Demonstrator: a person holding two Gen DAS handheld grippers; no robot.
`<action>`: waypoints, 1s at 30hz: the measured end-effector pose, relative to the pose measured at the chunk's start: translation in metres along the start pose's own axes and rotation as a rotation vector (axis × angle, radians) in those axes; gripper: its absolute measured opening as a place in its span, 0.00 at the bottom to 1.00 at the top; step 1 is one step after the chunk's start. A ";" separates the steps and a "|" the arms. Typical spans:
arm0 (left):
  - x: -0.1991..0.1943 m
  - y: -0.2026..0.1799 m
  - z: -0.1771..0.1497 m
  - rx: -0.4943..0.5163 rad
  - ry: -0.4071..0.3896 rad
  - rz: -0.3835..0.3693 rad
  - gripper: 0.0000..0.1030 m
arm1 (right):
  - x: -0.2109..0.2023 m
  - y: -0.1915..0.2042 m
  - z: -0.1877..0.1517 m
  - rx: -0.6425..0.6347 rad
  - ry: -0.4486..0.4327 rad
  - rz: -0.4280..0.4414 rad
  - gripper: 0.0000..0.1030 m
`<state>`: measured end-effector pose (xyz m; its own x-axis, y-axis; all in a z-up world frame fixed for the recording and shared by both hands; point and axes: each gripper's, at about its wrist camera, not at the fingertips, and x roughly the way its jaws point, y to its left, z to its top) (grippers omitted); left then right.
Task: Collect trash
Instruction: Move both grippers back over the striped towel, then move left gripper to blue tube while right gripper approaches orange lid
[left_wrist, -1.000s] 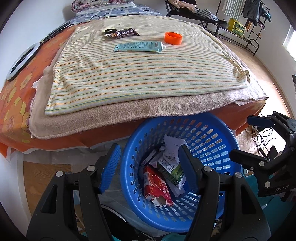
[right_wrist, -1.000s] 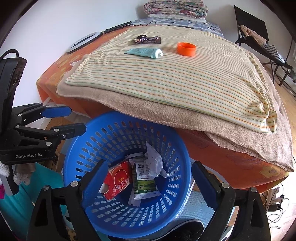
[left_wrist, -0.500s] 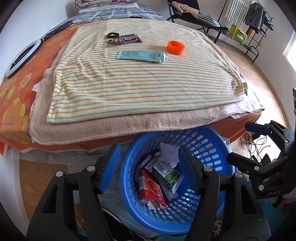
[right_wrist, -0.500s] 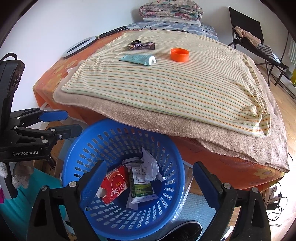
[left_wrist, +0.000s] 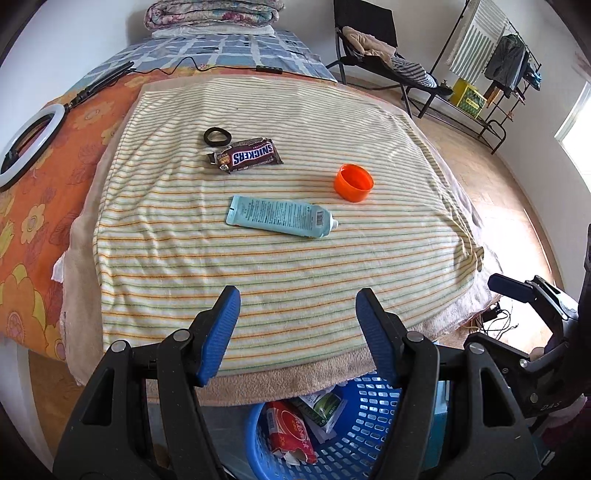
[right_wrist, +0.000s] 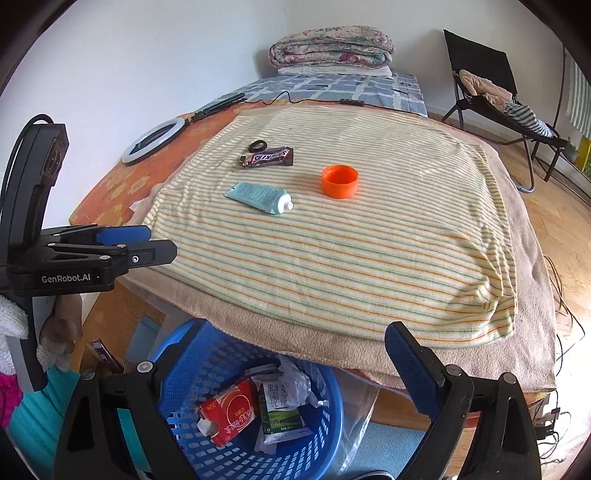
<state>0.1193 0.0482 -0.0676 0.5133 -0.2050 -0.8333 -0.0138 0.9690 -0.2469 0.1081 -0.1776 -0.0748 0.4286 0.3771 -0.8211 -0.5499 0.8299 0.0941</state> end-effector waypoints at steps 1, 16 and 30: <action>0.005 0.002 0.009 0.000 0.008 -0.009 0.65 | 0.001 -0.003 0.006 0.006 -0.004 0.002 0.93; 0.089 0.033 0.102 -0.065 0.062 -0.095 0.65 | 0.039 -0.051 0.072 0.092 -0.014 0.013 0.92; 0.122 0.043 0.101 -0.085 0.190 -0.131 0.65 | 0.059 -0.075 0.074 0.164 0.022 0.014 0.92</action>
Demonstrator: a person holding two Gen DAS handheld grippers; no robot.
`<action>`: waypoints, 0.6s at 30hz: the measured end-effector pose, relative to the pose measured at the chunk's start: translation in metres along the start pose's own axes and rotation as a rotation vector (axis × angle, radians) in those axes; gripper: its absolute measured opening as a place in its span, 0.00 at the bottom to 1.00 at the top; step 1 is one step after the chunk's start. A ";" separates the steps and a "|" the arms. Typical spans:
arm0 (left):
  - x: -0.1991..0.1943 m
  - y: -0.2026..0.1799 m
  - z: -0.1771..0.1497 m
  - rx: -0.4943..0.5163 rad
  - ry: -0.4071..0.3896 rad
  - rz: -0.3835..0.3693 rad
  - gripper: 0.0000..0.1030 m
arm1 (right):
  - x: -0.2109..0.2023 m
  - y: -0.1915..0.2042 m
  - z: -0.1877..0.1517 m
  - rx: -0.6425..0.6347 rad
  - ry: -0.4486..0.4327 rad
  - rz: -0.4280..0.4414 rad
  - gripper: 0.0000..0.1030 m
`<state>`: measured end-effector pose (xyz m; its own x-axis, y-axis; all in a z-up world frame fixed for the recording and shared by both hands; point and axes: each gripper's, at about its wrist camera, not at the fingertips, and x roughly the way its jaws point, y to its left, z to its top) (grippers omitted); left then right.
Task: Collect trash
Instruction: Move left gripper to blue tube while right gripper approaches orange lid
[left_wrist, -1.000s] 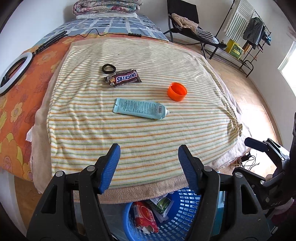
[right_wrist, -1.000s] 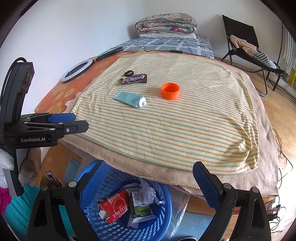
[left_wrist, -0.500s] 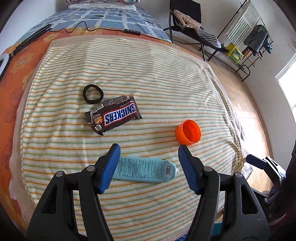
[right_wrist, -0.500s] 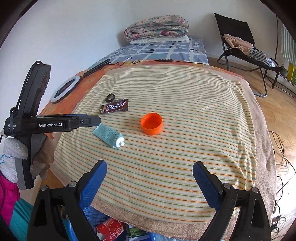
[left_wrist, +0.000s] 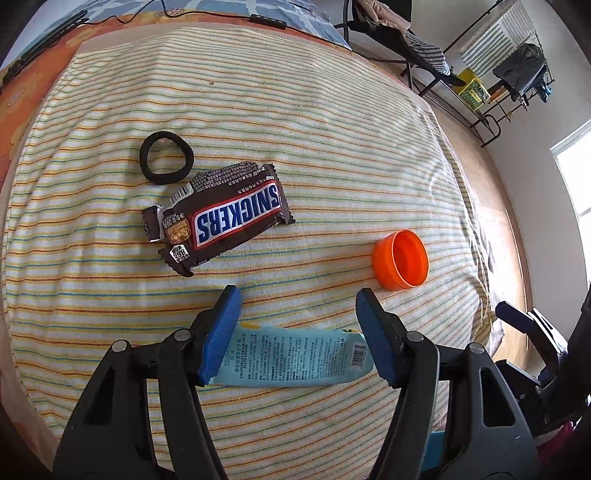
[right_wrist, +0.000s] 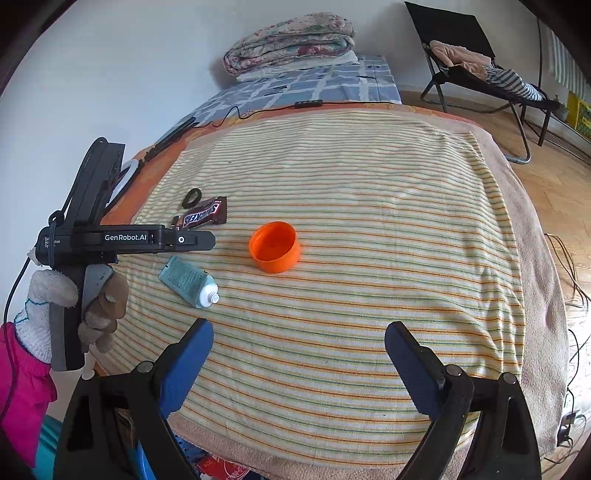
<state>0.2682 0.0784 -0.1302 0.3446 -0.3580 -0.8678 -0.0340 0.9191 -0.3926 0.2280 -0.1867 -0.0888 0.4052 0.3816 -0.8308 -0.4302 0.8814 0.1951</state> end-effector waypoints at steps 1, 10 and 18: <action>-0.001 0.001 -0.003 -0.004 0.004 -0.004 0.65 | 0.000 0.000 0.000 0.001 0.000 0.000 0.92; -0.017 -0.010 -0.042 0.101 0.019 0.019 0.65 | 0.001 0.000 0.000 -0.024 -0.007 -0.021 0.92; -0.015 -0.040 -0.070 0.284 0.033 0.100 0.65 | 0.012 -0.008 0.010 -0.002 -0.020 -0.028 0.92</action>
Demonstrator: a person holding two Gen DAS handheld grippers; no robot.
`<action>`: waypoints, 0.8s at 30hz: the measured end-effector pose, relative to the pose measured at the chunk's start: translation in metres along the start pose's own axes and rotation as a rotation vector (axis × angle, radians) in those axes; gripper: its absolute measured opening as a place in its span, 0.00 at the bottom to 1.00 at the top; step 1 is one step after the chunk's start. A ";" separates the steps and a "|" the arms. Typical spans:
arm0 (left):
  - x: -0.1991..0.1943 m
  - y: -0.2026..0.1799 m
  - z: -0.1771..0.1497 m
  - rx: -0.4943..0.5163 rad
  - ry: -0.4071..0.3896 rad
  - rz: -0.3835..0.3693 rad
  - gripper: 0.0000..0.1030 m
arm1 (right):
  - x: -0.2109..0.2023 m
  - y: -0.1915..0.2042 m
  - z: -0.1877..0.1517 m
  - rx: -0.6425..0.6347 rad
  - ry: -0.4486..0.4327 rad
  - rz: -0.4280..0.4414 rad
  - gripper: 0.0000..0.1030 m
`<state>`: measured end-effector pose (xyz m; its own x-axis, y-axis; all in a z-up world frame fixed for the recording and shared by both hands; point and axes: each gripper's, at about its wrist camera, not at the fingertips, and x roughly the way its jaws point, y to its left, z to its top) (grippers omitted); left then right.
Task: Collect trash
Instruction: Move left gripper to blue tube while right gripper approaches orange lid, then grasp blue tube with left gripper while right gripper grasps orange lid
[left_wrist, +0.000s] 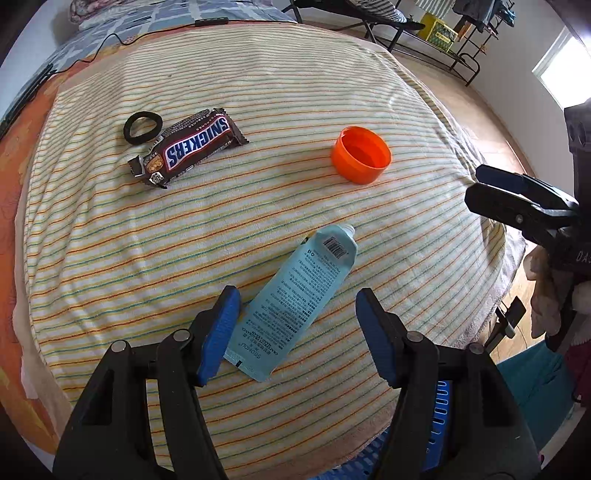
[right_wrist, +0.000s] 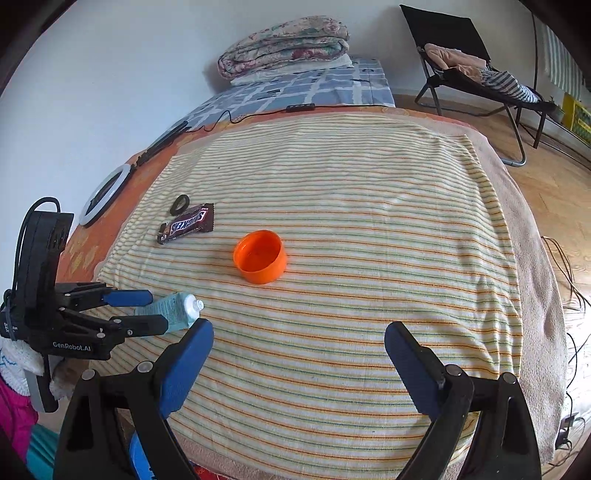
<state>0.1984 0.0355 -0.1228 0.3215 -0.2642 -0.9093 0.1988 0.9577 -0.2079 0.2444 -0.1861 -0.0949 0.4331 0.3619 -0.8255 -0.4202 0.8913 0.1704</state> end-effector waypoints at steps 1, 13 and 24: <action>0.001 -0.005 -0.001 0.021 -0.002 0.013 0.65 | 0.002 0.000 0.002 0.000 0.000 -0.002 0.92; 0.006 -0.020 -0.003 0.122 -0.050 0.176 0.39 | 0.041 0.023 0.020 -0.058 0.020 0.012 0.92; -0.005 -0.002 0.004 0.042 -0.098 0.180 0.07 | 0.076 0.044 0.026 -0.136 0.029 -0.048 0.86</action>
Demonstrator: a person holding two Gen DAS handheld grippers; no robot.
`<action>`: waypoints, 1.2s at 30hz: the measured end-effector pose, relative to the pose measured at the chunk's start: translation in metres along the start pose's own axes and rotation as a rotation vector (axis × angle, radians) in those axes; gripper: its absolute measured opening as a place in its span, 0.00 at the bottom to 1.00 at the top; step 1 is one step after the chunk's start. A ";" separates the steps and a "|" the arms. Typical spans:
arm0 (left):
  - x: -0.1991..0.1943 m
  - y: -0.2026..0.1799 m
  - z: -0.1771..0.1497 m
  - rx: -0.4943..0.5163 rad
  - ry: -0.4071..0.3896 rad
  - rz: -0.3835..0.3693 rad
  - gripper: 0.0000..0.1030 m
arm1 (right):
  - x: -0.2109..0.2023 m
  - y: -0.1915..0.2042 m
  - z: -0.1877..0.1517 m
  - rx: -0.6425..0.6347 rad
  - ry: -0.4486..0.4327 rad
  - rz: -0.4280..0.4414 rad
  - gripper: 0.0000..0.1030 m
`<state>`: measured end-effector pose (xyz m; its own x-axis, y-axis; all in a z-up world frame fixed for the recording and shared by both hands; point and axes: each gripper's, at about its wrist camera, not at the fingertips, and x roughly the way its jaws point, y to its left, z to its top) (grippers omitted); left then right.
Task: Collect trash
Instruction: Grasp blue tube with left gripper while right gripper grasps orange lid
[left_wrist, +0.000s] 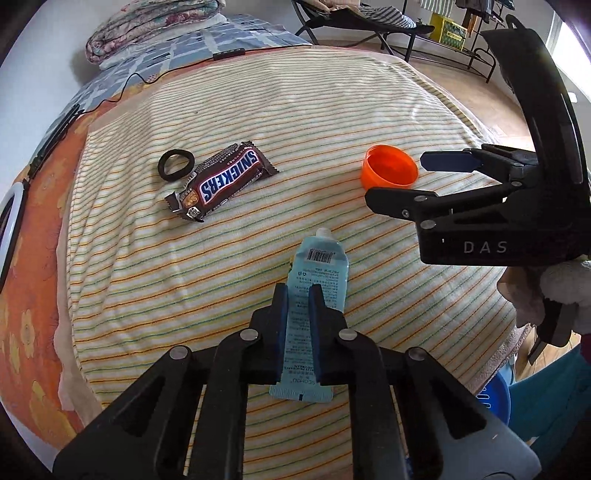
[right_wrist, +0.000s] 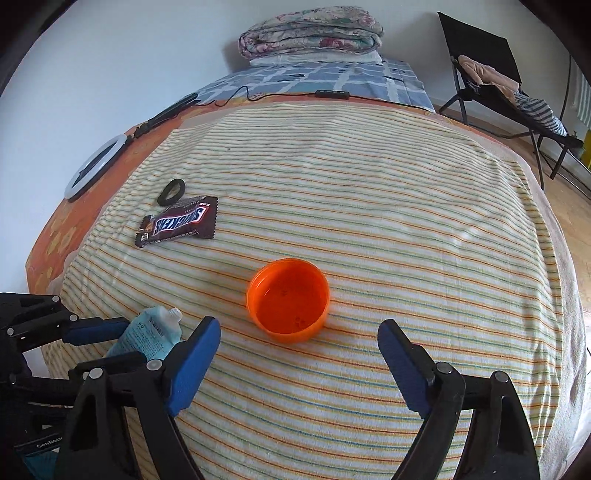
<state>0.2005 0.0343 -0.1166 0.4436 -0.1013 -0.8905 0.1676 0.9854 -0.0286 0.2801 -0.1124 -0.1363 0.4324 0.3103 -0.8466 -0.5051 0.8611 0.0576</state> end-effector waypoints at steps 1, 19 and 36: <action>0.000 0.001 -0.001 -0.006 -0.003 -0.025 0.07 | 0.002 0.001 0.001 -0.002 -0.002 -0.005 0.86; 0.013 -0.027 -0.006 0.083 0.010 0.035 0.35 | 0.010 0.004 0.005 -0.041 -0.007 -0.046 0.46; -0.026 -0.008 -0.008 -0.033 -0.064 0.032 0.35 | -0.029 0.013 -0.011 -0.089 -0.050 -0.020 0.46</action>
<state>0.1808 0.0297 -0.0968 0.5036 -0.0773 -0.8605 0.1236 0.9922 -0.0167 0.2529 -0.1141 -0.1171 0.4792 0.3151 -0.8192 -0.5594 0.8289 -0.0084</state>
